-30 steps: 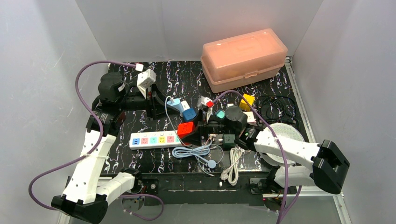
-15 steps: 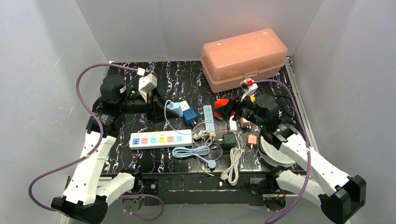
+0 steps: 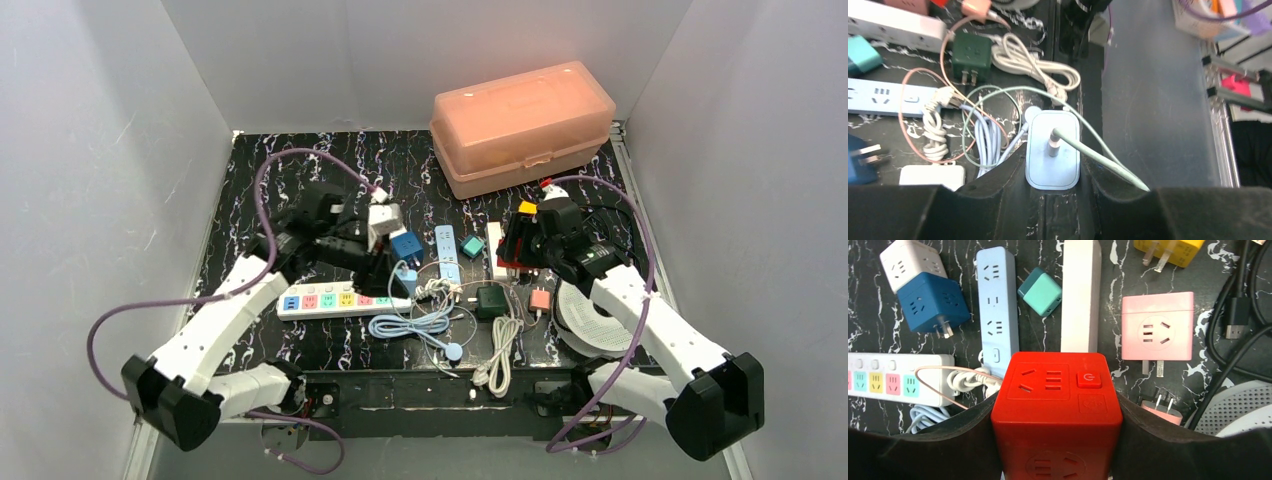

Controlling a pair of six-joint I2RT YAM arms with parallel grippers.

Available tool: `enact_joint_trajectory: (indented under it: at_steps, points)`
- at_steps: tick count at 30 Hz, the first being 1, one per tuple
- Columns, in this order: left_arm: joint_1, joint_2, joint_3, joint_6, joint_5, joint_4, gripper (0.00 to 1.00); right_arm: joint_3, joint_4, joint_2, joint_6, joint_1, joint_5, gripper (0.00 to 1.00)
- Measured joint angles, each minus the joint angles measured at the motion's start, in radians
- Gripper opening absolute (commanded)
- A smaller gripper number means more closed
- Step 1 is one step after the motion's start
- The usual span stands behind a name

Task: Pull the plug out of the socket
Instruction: Place the plug at the center of the board.

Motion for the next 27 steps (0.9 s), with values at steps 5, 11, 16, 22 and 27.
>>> enact_joint_trajectory:
  at_steps: [5, 11, 16, 22, 27]
  points:
    - [-0.145, 0.158, 0.001, 0.137, -0.108, -0.065, 0.0, 0.048, -0.05, 0.04, 0.014, -0.009, 0.037, 0.01]
    - [-0.251, 0.47, 0.272, 0.288, -0.273, -0.32, 0.0, 0.085, -0.137, 0.079, 0.048, -0.02, 0.084, 0.01]
    - [-0.271, 0.579, 0.398, 0.379, -0.348, -0.424, 0.0, 0.073, -0.181, 0.106, 0.098, -0.021, 0.109, 0.01]
    - [-0.335, 0.593, 0.333, 0.423, -0.403, -0.44, 0.0, 0.038, -0.199, 0.105, 0.13, -0.021, 0.114, 0.01]
    - [-0.379, 0.65, 0.311, 0.433, -0.433, -0.404, 0.0, 0.026, -0.198, 0.127, 0.146, -0.025, 0.117, 0.01]
